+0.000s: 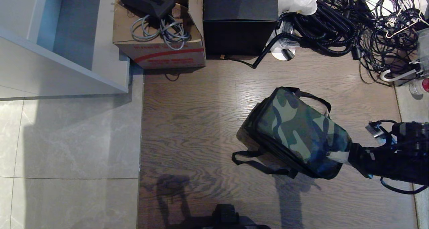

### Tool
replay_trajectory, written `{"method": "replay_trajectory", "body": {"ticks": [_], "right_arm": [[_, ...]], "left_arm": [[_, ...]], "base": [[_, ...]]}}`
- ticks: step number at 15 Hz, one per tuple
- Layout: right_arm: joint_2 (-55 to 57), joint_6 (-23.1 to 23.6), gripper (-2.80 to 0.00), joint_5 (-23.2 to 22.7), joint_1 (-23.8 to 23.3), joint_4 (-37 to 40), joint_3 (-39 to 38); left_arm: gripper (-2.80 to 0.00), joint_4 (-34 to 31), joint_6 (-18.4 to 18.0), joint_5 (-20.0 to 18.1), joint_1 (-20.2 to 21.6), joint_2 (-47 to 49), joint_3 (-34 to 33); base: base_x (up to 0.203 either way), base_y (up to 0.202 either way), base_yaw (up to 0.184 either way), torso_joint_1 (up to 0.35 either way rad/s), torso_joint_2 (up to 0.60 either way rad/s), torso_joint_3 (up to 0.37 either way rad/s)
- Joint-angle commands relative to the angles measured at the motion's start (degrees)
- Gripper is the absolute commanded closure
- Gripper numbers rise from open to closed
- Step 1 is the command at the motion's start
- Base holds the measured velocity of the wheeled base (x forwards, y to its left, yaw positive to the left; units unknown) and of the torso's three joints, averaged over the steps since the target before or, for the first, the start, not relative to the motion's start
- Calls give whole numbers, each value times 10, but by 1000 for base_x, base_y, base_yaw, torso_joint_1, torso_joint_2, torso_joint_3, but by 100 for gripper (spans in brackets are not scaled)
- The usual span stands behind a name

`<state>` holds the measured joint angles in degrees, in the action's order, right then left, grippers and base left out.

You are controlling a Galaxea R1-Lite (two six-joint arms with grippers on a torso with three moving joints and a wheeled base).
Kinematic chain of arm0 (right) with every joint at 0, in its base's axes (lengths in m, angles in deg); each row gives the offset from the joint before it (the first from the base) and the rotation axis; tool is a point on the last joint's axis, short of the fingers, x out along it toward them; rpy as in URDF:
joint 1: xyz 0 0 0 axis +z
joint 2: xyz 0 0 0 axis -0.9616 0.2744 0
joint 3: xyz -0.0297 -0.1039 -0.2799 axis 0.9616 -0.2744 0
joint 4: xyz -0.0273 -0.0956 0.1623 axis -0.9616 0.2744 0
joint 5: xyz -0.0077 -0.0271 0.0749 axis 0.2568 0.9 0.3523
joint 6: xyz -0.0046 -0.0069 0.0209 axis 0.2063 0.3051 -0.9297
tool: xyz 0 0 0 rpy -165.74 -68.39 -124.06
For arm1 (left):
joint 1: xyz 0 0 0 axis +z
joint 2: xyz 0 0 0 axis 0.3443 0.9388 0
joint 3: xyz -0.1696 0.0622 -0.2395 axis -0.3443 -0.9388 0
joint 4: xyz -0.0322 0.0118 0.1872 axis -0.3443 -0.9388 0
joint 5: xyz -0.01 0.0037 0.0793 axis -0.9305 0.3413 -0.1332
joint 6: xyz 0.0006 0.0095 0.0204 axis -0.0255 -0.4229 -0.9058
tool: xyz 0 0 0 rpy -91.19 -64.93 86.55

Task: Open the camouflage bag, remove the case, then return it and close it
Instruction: Open the top of the storage box

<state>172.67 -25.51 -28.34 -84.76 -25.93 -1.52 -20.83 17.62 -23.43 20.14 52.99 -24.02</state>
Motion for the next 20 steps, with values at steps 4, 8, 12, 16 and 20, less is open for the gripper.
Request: {"method": "replay_trajectory", "body": {"ticks": [4,8,12,16,20], "right_arm": [[28,70,-280,54,-19,32,0],[69,73,-280,85,-47,31,17],[107,74,-280,85,-47,32,29],[130,29,-280,81,-7,19,44],[149,-63,-280,81,27,-65,63]], "left_arm": [[0,0,0,0,0,0,0],[0,0,0,0,0,0,0],[0,0,0,0,0,0,0],[0,0,0,0,0,0,0],[0,0,0,0,0,0,0]], "base": [[0,0,0,0,0,0],[0,0,0,0,0,0],[0,0,0,0,0,0],[0,0,0,0,0,0],[0,0,0,0,0,0]]}}
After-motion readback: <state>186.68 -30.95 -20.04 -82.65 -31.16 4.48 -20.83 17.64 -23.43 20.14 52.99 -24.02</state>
